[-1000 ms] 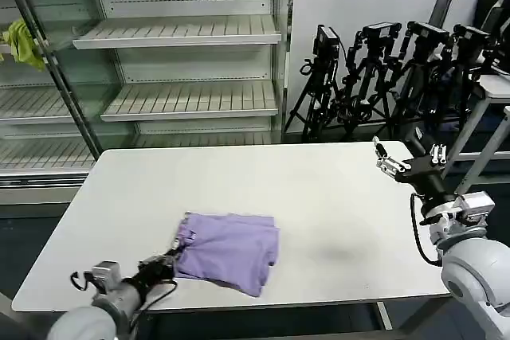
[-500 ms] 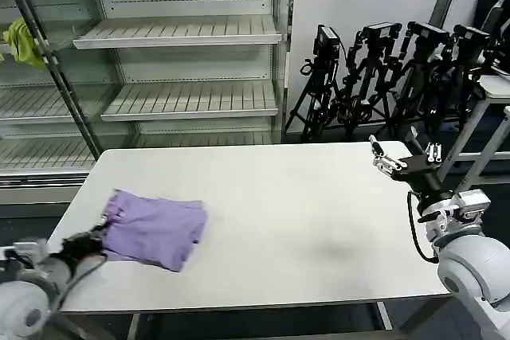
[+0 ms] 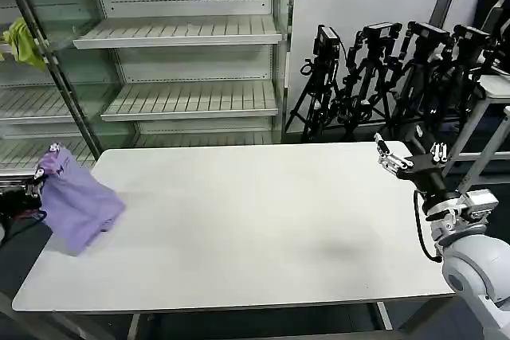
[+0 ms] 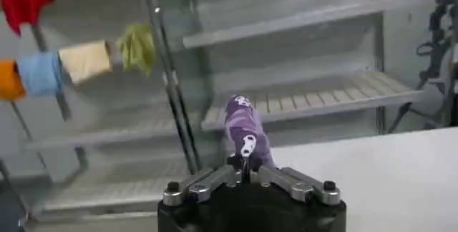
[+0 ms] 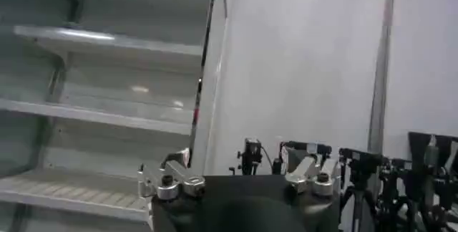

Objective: Fold and organize the clothes.

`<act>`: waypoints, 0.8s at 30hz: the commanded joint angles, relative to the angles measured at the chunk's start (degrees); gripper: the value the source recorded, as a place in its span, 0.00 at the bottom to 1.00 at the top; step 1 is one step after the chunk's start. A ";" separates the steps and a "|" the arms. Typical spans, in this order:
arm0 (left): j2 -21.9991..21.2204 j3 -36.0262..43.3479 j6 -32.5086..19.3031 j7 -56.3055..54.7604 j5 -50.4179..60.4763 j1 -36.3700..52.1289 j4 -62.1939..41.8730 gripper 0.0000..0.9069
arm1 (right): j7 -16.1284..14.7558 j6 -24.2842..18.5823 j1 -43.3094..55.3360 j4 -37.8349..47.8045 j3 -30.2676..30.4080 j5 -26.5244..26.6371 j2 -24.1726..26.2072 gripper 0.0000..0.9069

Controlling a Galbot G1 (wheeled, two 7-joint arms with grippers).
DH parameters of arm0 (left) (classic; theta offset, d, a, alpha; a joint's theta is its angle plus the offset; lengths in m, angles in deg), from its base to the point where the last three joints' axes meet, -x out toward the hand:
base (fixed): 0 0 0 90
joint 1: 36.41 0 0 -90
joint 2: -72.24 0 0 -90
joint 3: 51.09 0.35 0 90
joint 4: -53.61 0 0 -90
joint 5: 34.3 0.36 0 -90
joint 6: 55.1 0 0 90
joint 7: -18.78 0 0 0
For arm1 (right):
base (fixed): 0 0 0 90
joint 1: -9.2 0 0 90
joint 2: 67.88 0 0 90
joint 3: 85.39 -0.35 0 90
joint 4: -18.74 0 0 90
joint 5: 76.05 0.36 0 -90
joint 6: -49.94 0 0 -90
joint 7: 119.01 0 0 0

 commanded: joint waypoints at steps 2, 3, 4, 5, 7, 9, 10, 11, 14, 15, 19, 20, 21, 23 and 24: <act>-1.72 9.18 0.05 0.02 4.89 -0.76 12.43 0.07 | -0.01 0.04 -1.74 -0.70 -1.33 -0.19 -0.67 1.00; -2.77 9.67 0.04 0.00 5.31 -0.99 12.90 0.07 | 0.06 0.12 -2.26 -0.99 -1.69 -0.22 -0.76 1.00; -5.49 16.78 0.02 0.26 7.24 -1.04 13.43 0.07 | 0.17 0.19 -2.90 -1.37 -2.04 -0.44 -0.86 1.00; -7.18 21.33 0.00 0.54 9.04 -0.81 13.44 0.07 | 0.16 0.20 -3.59 -1.71 -2.39 -0.71 -0.88 1.00; -10.51 29.25 -0.04 1.26 12.18 -0.34 12.50 0.07 | 0.30 0.30 -4.34 -2.09 -2.80 -0.97 -1.02 1.00; -12.72 33.96 -0.05 1.33 13.36 0.29 11.21 0.07 | 0.56 0.43 -5.12 -2.77 -3.20 -1.36 -1.27 1.00; -14.52 37.56 -0.08 1.78 15.40 1.03 9.77 0.07 | 0.70 0.50 -5.58 -3.12 -3.47 -1.47 -1.34 1.00; -15.40 39.45 -0.11 2.10 16.17 1.39 9.05 0.07 | 0.72 0.60 -6.29 -3.51 -3.85 -1.53 -1.31 1.00; -16.87 42.62 -0.14 2.31 17.02 2.57 8.31 0.07 | 0.97 0.84 -7.91 -4.61 -5.38 -1.56 -0.93 1.00; -17.08 43.12 -0.12 2.31 16.93 3.16 8.38 0.07 | 1.04 0.91 -8.50 -4.83 -5.96 -1.54 -0.83 1.00; -16.80 43.26 -0.12 2.38 16.54 4.49 8.87 0.07 | 1.21 1.02 -10.63 -5.71 -7.55 -1.54 -0.94 1.00; -16.66 43.20 -0.11 2.40 16.52 4.68 9.02 0.07 | 1.19 1.04 -11.19 -5.93 -7.79 -1.67 -1.19 1.00; -16.63 43.18 -0.11 2.42 16.46 4.94 9.27 0.07 | 1.15 1.04 -11.46 -5.98 -7.84 -1.75 -1.32 1.00; -16.79 43.22 -0.11 2.37 16.38 5.32 9.59 0.07 | 1.16 1.11 -11.85 -6.30 -7.77 -2.23 -1.90 1.00; -17.03 43.40 -0.11 2.34 16.38 5.66 9.72 0.07 | 1.17 1.13 -11.93 -6.33 -7.63 -2.33 -2.08 1.00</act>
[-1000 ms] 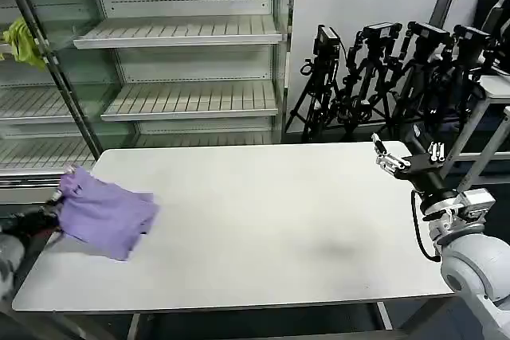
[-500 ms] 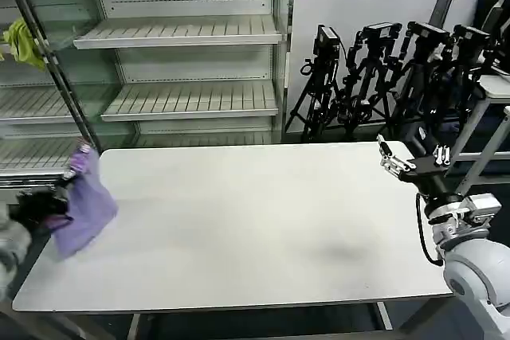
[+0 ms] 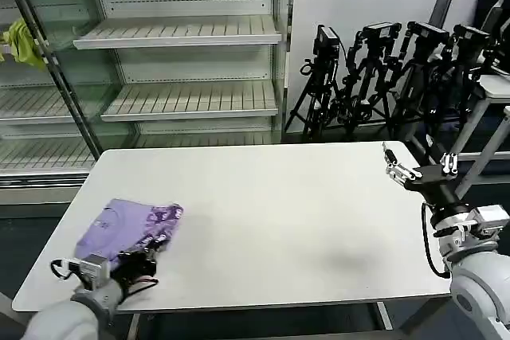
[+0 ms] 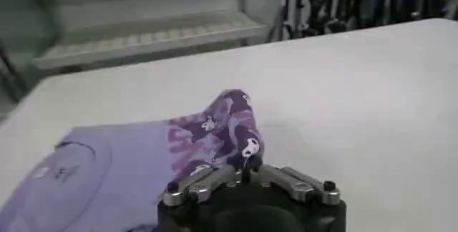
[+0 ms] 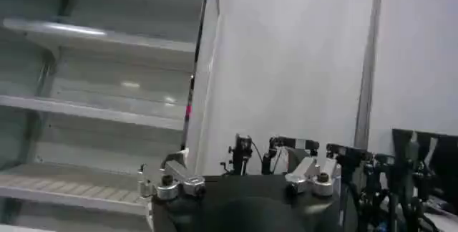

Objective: Fold and organize the clothes.

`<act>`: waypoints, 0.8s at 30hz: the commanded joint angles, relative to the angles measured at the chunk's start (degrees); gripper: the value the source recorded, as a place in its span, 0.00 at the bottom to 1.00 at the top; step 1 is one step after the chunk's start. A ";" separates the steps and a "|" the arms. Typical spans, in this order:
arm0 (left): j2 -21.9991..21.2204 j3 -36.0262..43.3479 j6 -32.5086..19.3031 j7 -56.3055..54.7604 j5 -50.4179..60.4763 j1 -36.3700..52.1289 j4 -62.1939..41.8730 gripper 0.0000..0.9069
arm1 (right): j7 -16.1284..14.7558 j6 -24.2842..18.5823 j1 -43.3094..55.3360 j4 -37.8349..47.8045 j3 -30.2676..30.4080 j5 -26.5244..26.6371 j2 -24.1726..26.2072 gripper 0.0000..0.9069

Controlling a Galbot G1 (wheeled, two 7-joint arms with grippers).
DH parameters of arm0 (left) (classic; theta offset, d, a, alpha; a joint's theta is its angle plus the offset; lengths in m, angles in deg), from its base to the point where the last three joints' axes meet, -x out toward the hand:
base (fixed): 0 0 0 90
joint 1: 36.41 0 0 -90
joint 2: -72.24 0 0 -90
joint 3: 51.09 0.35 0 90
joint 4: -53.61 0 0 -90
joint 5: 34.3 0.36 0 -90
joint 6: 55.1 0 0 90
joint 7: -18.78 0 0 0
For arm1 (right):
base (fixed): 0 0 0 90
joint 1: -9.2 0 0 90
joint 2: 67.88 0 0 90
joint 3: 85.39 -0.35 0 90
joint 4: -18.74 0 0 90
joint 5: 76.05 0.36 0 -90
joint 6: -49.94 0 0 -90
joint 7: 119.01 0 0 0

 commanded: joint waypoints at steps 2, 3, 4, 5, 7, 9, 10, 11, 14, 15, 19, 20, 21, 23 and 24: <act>-5.00 10.95 -0.01 0.24 3.27 3.46 1.16 0.07 | 0.11 0.19 -3.89 -1.78 -1.47 -1.04 -1.06 1.00; -5.24 11.18 -0.01 0.16 3.12 3.94 1.18 0.07 | 0.10 0.23 -3.94 -1.81 -1.38 -1.10 -1.13 1.00; -5.57 11.35 0.00 0.05 3.03 4.46 1.14 0.07 | 0.15 0.26 -4.03 -1.92 -1.25 -1.27 -1.21 1.00; -5.90 11.64 -0.01 0.00 2.78 5.29 1.02 0.07 | 0.19 0.32 -4.19 -2.00 -1.15 -1.40 -1.27 1.00; -6.30 11.95 -0.02 -0.22 2.45 6.09 0.81 0.07 | 0.17 0.39 -4.70 -2.15 -1.06 -1.70 -1.35 1.00; -6.66 12.51 -0.32 -0.39 1.43 7.83 0.39 0.07 | 0.08 0.30 -5.76 -2.27 -0.99 -2.40 -1.43 1.00; -6.78 12.82 -0.42 -0.52 1.17 8.18 0.29 0.07 | 0.04 0.26 -6.07 -2.30 -1.00 -2.64 -1.44 1.00; -6.91 13.37 -0.61 -0.83 -0.08 9.55 -0.05 0.07 | -0.06 0.17 -6.85 -2.37 -1.05 -3.08 -1.47 1.00; -7.51 15.03 -0.78 -1.36 -1.32 12.41 -0.60 0.07 | -0.19 0.01 -8.29 -2.46 -1.17 -4.01 -1.54 1.00; -7.79 15.83 -0.78 -1.54 -1.75 13.45 -0.84 0.07 | -0.17 0.00 -8.69 -2.49 -1.22 -4.14 -1.53 1.00; -8.75 18.55 -0.83 -1.78 -2.50 16.93 -1.82 0.07 | -0.08 -0.02 -9.97 -2.73 -1.67 -4.63 -1.46 1.00; -9.09 19.50 -0.90 -1.79 -2.56 17.49 -2.21 0.07 | -0.07 -0.02 -10.29 -2.78 -1.78 -4.77 -1.44 1.00; -9.56 20.01 -1.01 -1.79 -2.56 18.28 -2.47 0.07 | -0.06 -0.01 -10.62 -2.85 -1.94 -4.95 -1.44 1.00; -10.24 21.18 -1.25 -1.92 -2.89 19.39 -3.04 0.07 | 0.00 0.02 -11.43 -3.07 -2.30 -5.09 -1.47 1.00; -10.56 21.61 -1.49 -1.87 -3.26 19.88 -3.23 0.07 | 0.00 0.03 -11.88 -3.20 -2.61 -5.18 -1.51 1.00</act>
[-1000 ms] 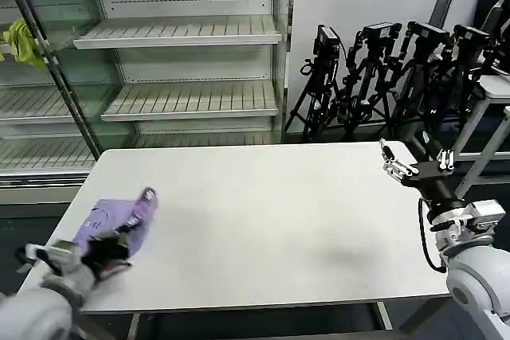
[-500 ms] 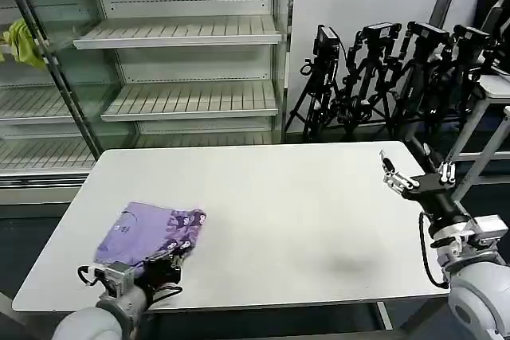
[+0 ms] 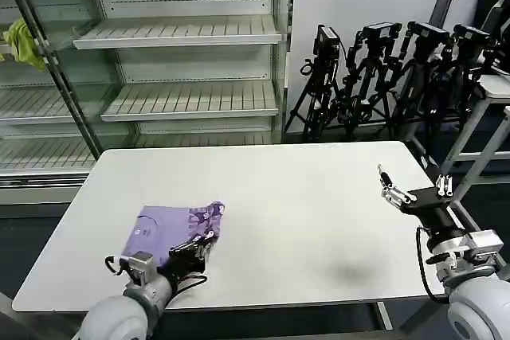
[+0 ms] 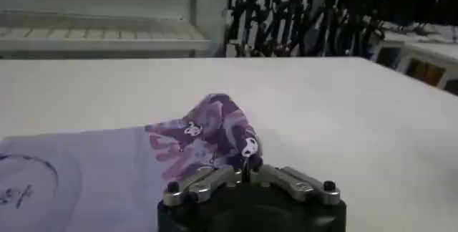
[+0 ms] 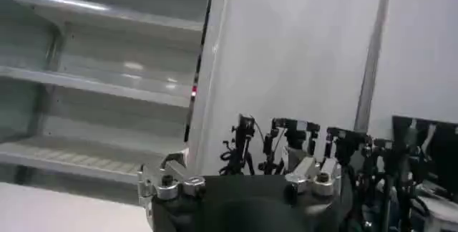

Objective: Fold and organize the clothes.

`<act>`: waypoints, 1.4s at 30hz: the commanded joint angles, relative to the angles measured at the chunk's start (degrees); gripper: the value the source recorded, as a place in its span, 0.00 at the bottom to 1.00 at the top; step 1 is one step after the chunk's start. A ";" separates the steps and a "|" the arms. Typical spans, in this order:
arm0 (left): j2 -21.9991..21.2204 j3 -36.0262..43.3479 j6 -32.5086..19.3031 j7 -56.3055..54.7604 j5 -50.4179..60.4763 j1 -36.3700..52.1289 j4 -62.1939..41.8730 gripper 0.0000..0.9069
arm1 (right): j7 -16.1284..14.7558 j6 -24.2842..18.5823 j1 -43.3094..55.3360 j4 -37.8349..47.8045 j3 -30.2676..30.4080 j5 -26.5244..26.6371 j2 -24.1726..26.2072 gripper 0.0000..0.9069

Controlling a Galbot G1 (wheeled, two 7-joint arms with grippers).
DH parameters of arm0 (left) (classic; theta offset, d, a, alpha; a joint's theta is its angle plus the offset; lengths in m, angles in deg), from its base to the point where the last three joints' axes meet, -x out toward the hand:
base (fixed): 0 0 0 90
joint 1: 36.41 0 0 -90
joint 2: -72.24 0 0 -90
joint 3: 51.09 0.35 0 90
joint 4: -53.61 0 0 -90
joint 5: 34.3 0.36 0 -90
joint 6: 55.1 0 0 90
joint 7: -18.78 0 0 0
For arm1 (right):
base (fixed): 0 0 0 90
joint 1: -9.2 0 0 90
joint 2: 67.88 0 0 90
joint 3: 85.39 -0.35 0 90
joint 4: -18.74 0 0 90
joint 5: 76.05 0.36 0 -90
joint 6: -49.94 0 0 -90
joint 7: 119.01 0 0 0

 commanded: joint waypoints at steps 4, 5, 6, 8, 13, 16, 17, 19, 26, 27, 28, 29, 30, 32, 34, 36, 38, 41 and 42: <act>-4.02 8.40 -4.12 0.22 -2.55 10.21 -2.68 1.00 | 0.11 0.07 -5.30 -0.98 -2.00 -1.48 -0.36 1.00; -4.16 8.55 -4.51 0.25 -2.57 10.50 -2.77 1.00 | 0.11 0.09 -5.38 -1.02 -2.07 -1.49 -0.38 1.00; -4.29 8.68 -5.62 0.51 -2.51 11.02 -2.90 1.00 | 0.13 0.13 -5.80 -1.25 -2.40 -1.52 -0.48 1.00; -4.40 8.74 -7.53 0.86 -2.44 11.81 -2.97 1.00 | 0.13 0.15 -5.99 -1.41 -2.53 -1.63 -0.66 1.00; -4.16 8.22 -9.78 1.73 -2.45 13.01 -1.83 1.00 | 0.22 0.28 -5.85 -1.59 -2.24 -1.95 -1.33 1.00; -3.99 7.66 -10.52 2.21 -2.39 13.07 -0.89 1.00 | 0.21 0.31 -5.70 -1.75 -1.57 -2.43 -1.87 1.00; -3.92 7.49 -10.56 2.28 -2.60 12.92 -0.65 1.00 | 0.18 0.31 -5.65 -1.80 -1.37 -2.60 -2.03 1.00; -3.41 6.95 -10.72 2.64 -1.87 12.21 0.21 1.00 | 0.22 0.44 -5.56 -2.05 -0.95 -2.67 -2.35 1.00; -0.28 -2.43 -10.92 2.40 1.66 6.97 3.04 1.00 | 0.80 2.16 -2.22 -2.35 4.64 -1.71 -1.68 1.00; -0.02 -3.69 -10.79 2.00 1.94 6.22 3.34 1.00 | 1.09 2.32 -1.01 -1.67 7.27 -1.95 -1.61 1.00; 0.43 -6.59 -10.57 1.76 2.39 4.87 3.67 1.00 | 1.69 2.56 0.17 -1.10 9.61 -2.10 -1.73 1.00; 0.71 -10.19 -10.09 1.35 3.20 2.62 4.10 1.00 | 1.88 2.88 1.51 -0.29 12.52 -2.06 -2.17 1.00; 0.80 -11.11 -9.75 1.24 3.24 1.71 4.32 1.00 | 1.78 3.08 2.20 0.06 13.87 -2.06 -2.48 1.00; 0.64 -16.61 -8.47 0.12 3.25 -2.09 5.43 1.00 | 1.68 3.92 4.70 1.44 18.67 -1.75 -3.40 1.00; 0.25 -19.78 -8.05 0.09 3.40 -4.81 6.29 1.00 | 2.04 4.00 6.62 2.40 23.30 -1.58 -3.74 1.00; -0.59 -22.99 -7.44 0.12 3.67 -7.46 7.19 1.00 | 3.10 4.30 8.42 2.73 26.27 -0.64 -3.86 1.00; -1.82 -25.44 -7.26 0.26 3.99 -10.42 7.91 1.00 | 3.87 4.88 10.18 2.66 30.51 0.73 -3.82 1.00; -3.40 -27.63 -7.53 0.64 5.30 -13.95 8.27 1.00 | 4.09 5.22 12.27 2.12 34.90 2.05 -3.27 1.00; -4.17 -28.19 -7.61 0.78 5.62 -14.89 8.34 1.00 | 4.25 5.31 12.99 1.88 36.56 2.46 -2.98 1.00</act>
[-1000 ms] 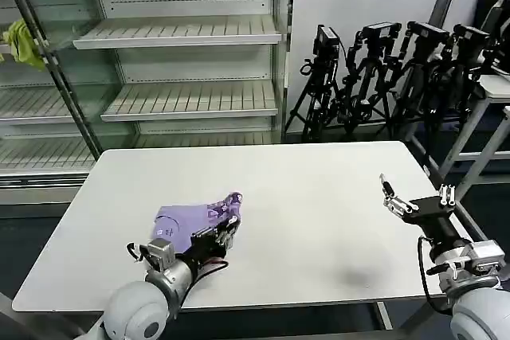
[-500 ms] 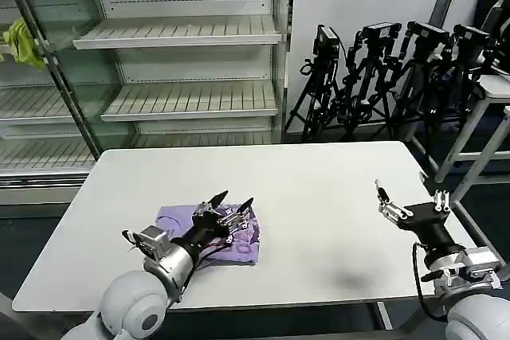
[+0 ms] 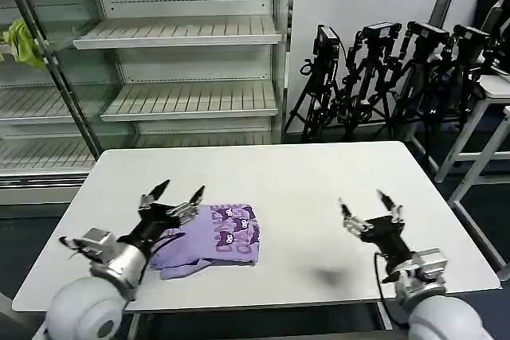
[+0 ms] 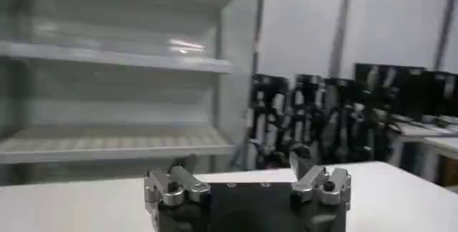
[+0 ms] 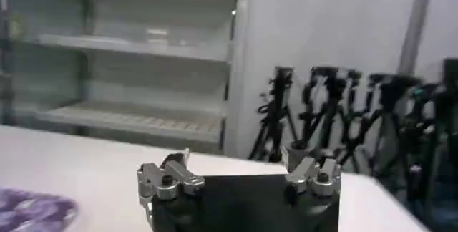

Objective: Fold and organize the clothes.

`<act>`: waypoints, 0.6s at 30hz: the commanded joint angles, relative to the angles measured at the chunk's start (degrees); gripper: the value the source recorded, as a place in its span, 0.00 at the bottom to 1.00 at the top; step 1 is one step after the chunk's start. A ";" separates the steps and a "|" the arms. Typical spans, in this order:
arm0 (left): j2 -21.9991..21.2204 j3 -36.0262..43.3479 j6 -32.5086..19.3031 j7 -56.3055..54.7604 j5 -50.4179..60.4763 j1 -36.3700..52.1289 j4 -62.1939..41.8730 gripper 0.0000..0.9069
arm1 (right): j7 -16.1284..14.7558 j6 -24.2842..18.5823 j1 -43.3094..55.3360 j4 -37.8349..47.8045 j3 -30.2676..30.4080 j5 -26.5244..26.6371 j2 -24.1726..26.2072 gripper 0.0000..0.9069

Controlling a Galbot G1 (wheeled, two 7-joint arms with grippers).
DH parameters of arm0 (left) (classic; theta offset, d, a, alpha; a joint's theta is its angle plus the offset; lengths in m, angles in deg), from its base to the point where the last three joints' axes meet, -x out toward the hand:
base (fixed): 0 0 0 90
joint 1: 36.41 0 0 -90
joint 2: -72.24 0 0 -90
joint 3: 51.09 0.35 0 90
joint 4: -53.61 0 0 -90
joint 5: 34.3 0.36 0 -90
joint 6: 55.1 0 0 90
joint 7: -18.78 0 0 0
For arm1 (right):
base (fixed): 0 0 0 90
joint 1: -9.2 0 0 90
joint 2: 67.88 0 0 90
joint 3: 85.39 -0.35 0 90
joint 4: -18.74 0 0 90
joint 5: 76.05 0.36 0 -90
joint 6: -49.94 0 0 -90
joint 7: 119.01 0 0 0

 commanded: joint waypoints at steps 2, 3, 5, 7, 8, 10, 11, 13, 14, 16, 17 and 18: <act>-4.18 -16.59 0.42 0.14 3.63 -15.40 2.82 1.00 | 2.00 1.84 10.30 1.13 22.72 3.77 0.50 1.00; -4.88 -16.91 0.20 0.38 4.33 -16.25 2.75 1.00 | 2.59 2.38 11.28 1.21 24.47 4.61 0.65 1.00; -5.88 -17.61 -0.10 0.61 5.17 -17.08 2.57 1.00 | 3.38 2.89 12.53 1.53 26.37 6.02 0.68 1.00; -6.93 -17.92 -0.25 0.75 6.03 -17.64 2.53 1.00 | 4.41 3.40 13.98 2.27 28.80 7.10 0.44 1.00; -7.37 -18.17 -0.28 0.80 6.34 -17.83 2.55 1.00 | 4.61 3.44 14.54 2.55 29.34 7.83 0.21 1.00; -8.17 -18.38 -0.40 1.03 7.23 -18.15 2.55 1.00 | 4.61 3.39 15.17 3.41 30.04 8.66 -0.41 1.00; -8.46 -18.41 -0.49 1.08 7.58 -18.28 2.53 1.00 | 4.52 3.36 15.65 3.99 30.38 8.89 -0.81 1.00; -9.01 -18.42 -0.57 1.14 8.10 -18.48 2.42 1.00 | 4.40 3.12 16.76 5.18 31.11 9.10 -1.83 1.00; -9.36 -18.35 -0.64 1.26 8.40 -18.63 2.40 1.00 | 4.47 3.12 17.54 5.66 31.45 9.49 -2.43 1.00; -9.91 -18.22 -0.83 1.50 9.09 -18.83 2.32 1.00 | 4.36 3.04 19.25 6.90 32.40 9.84 -3.56 1.00; -10.25 -18.10 -0.87 1.54 9.37 -18.92 2.27 1.00 | 4.40 2.85 20.56 8.01 32.97 9.97 -4.34 1.00; -10.66 -18.03 -0.99 1.70 9.78 -19.04 2.19 1.00 | 4.41 2.78 21.19 8.54 33.30 10.14 -5.13 1.00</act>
